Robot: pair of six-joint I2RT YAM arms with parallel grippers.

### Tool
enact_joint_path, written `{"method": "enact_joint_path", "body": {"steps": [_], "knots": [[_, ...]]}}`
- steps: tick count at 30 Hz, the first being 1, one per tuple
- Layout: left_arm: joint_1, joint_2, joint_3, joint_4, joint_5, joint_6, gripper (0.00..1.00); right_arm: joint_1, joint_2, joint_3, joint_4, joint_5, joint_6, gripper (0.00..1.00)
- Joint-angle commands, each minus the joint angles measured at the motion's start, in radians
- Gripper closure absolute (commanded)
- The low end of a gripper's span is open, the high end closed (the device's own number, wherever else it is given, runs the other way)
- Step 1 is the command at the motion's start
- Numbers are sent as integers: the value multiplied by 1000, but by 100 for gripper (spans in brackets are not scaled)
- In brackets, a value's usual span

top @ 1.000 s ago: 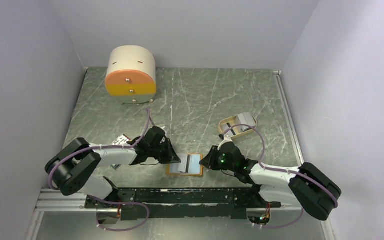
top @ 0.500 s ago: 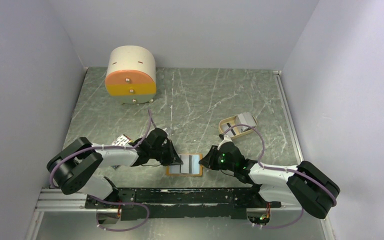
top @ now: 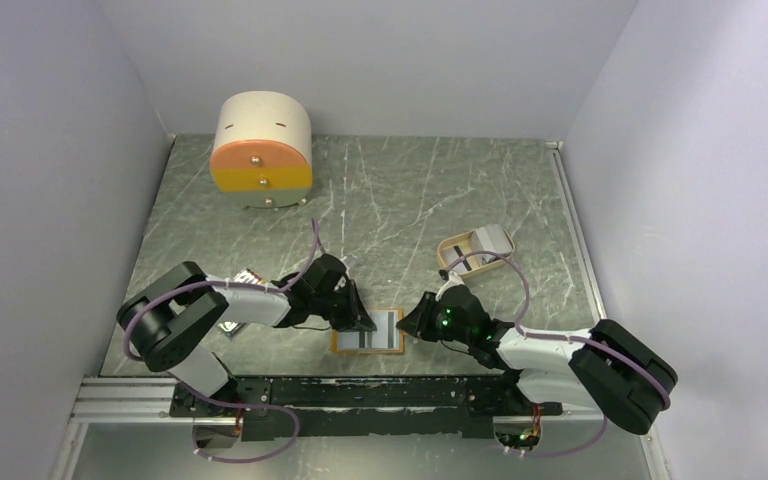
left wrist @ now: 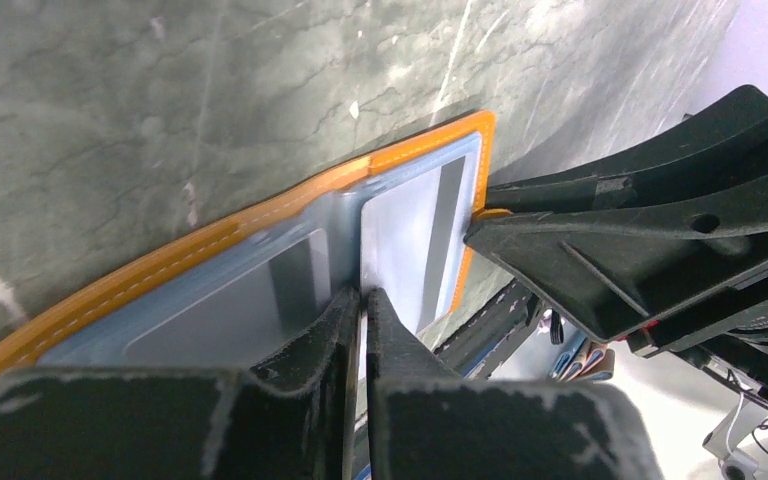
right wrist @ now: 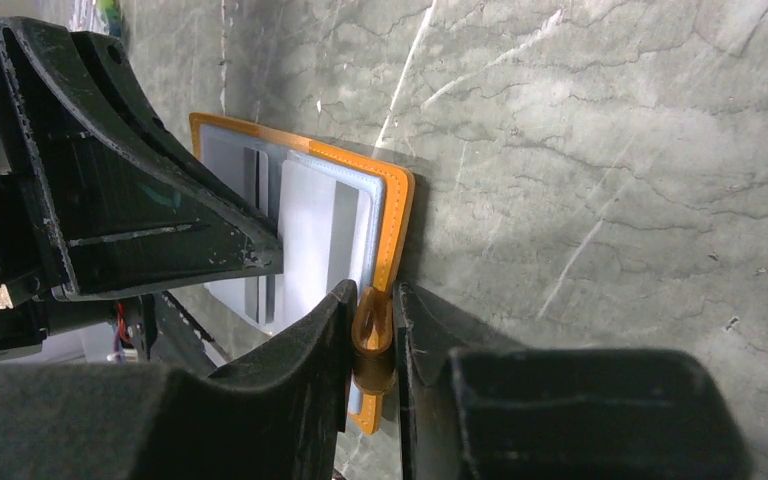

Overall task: Put the credit cards into the card holder
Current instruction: Insert the credit card into the card holder.

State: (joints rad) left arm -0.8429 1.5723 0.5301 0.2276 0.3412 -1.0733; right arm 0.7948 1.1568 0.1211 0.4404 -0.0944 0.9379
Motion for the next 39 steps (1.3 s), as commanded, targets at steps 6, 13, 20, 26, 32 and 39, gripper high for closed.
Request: {"method": "enact_joint_path", "body": {"steps": [6, 13, 20, 26, 32, 39], "knots": [[-16, 2, 32, 46, 36, 25, 87, -1, 17, -20, -8, -17, 5, 77], [-15, -43, 18, -23, 7, 14, 70, -3, 0, -24, -26, -3, 10, 78], [-1, -189, -12, -125, -64, 12, 61, -3, -8, -19, -41, 7, -2, 81], [-1, -115, 6, -68, 5, 28, 54, -3, -9, -17, -44, 6, -1, 80], [-2, -64, 44, -38, 28, 54, 51, -3, -31, -12, -68, 15, -6, 80], [-4, -42, 63, -20, 34, 66, 55, -3, -19, -3, -67, 10, -12, 80]]}}
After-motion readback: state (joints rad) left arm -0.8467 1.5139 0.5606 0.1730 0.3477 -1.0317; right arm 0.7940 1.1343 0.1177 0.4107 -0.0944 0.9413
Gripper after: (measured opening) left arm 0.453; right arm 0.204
